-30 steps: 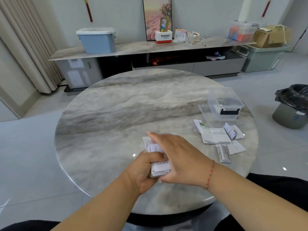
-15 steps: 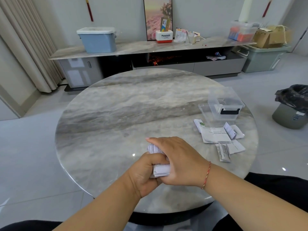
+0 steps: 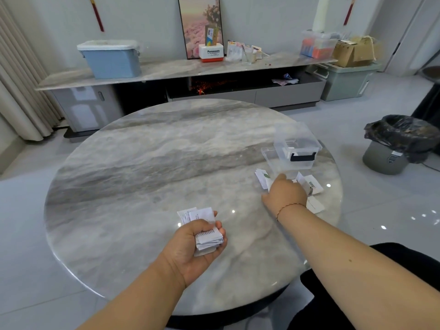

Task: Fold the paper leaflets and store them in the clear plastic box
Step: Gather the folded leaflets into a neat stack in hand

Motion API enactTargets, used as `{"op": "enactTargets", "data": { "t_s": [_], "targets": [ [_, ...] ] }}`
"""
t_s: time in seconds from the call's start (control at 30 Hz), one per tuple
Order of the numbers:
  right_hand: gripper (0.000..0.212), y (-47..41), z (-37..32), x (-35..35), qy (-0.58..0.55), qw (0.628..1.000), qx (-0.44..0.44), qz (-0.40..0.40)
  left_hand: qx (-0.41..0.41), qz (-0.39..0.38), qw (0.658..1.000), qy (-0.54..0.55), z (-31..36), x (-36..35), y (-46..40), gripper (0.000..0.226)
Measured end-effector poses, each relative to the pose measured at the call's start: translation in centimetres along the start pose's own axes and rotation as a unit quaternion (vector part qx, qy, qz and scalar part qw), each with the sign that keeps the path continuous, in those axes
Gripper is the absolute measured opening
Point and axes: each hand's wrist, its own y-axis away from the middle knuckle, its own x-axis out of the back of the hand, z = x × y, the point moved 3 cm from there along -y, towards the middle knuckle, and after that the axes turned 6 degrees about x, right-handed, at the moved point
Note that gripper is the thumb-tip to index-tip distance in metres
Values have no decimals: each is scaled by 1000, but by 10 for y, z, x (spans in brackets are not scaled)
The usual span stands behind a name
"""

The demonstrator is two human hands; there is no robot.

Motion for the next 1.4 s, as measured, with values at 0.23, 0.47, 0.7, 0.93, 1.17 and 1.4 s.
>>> {"op": "enactTargets", "data": {
  "t_s": [0.23, 0.47, 0.7, 0.93, 1.17, 1.4],
  "targets": [
    [11, 13, -9, 49, -1, 995, 32, 100, -10, 34, 999, 16, 4, 4, 0, 30],
    [14, 89, -71, 60, -606, 791, 23, -79, -81, 10, 997, 15, 14, 4, 0, 45],
    [11, 121, -104, 35, -602, 792, 61, -77, -117, -106, 987, -13, 17, -1, 11, 77],
    [15, 123, -113, 33, -425, 885, 164, -95, -94, -42, 994, -44, 18, 3, 18, 28],
    [88, 125, -110, 38, -104, 856, 505, 40, -52, -30, 997, -43, 21, 6, 19, 25],
    [90, 119, -110, 24, -178, 845, 505, -14, -34, -37, 998, -28, 16, 0, 18, 29]
  ]
}}
